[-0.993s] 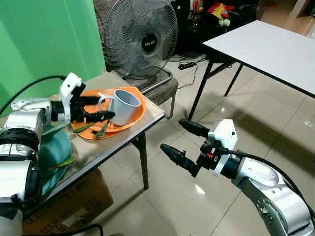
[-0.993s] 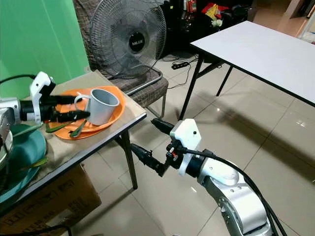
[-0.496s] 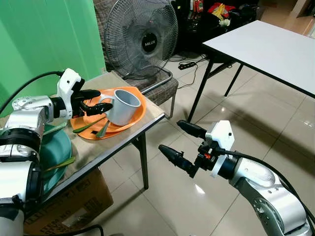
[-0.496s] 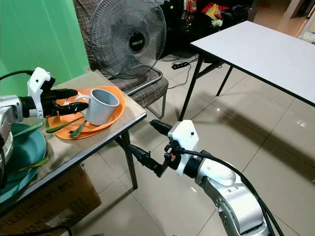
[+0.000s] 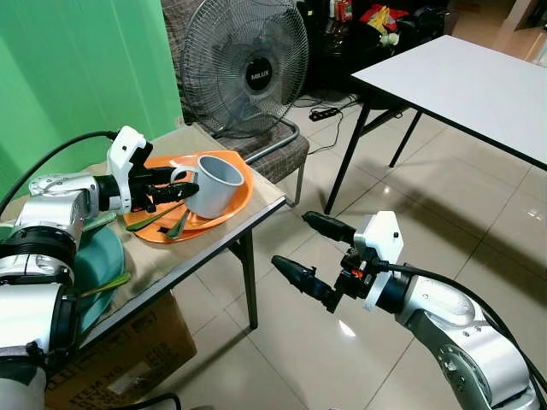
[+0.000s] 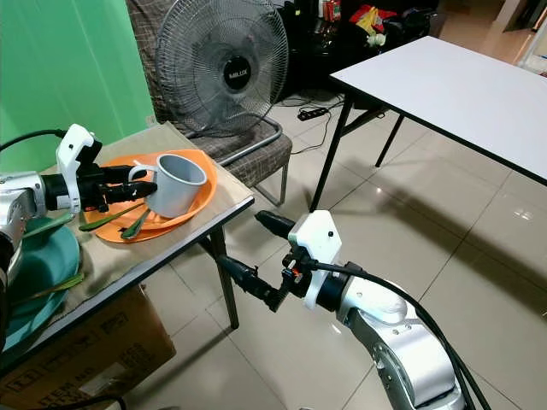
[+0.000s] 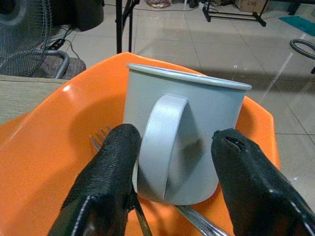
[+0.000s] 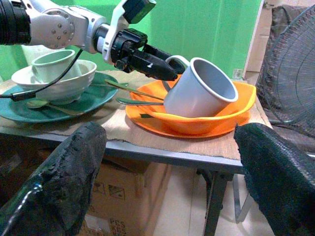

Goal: Setting the table

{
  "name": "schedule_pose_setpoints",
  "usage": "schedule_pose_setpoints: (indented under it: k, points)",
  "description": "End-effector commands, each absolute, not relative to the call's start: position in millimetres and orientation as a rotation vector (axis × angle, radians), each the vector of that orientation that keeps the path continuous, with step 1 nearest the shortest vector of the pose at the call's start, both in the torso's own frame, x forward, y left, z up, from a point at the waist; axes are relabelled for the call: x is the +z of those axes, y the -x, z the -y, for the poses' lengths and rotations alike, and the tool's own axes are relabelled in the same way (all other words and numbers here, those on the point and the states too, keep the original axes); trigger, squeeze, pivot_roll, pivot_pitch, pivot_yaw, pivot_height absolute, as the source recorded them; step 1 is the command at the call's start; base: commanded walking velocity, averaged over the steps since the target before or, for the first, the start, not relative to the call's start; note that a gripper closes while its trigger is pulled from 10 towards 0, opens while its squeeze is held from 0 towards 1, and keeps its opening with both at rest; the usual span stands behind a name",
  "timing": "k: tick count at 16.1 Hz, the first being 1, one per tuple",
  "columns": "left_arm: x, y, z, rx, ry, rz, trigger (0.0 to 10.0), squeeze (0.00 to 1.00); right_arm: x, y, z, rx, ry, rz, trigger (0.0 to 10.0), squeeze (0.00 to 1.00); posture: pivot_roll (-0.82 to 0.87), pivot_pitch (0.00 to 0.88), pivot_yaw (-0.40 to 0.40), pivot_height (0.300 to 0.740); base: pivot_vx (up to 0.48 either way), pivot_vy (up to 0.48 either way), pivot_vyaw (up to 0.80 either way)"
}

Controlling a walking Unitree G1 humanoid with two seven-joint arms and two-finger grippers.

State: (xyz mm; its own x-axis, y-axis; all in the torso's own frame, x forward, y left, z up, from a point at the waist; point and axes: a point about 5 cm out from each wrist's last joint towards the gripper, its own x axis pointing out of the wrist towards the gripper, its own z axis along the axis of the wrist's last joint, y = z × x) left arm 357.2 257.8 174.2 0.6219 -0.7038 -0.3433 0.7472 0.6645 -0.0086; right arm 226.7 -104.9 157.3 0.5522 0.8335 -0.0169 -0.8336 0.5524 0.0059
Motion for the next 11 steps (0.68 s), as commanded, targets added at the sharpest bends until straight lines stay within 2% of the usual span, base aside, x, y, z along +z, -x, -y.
schedule_pose_setpoints:
  k: [1, 11]
  points:
    - [178.5, -359.1, -254.5, -0.853, -0.157, -0.329, 0.0, 0.00, 158.2, -227.1, 104.4, 0.995, 0.000, -0.013, 10.0, 0.00, -0.03, 0.000, -0.002, 0.740, 0.000, 0.000, 0.00]
    - [181.6, -358.4, -257.5, -0.853, -0.144, -0.333, 0.0, 0.00, 157.9, -228.1, 103.3, 1.002, -0.003, -0.012, 10.0, 0.00, -0.02, 0.000, -0.001, 0.740, 0.000, 0.000, 0.00]
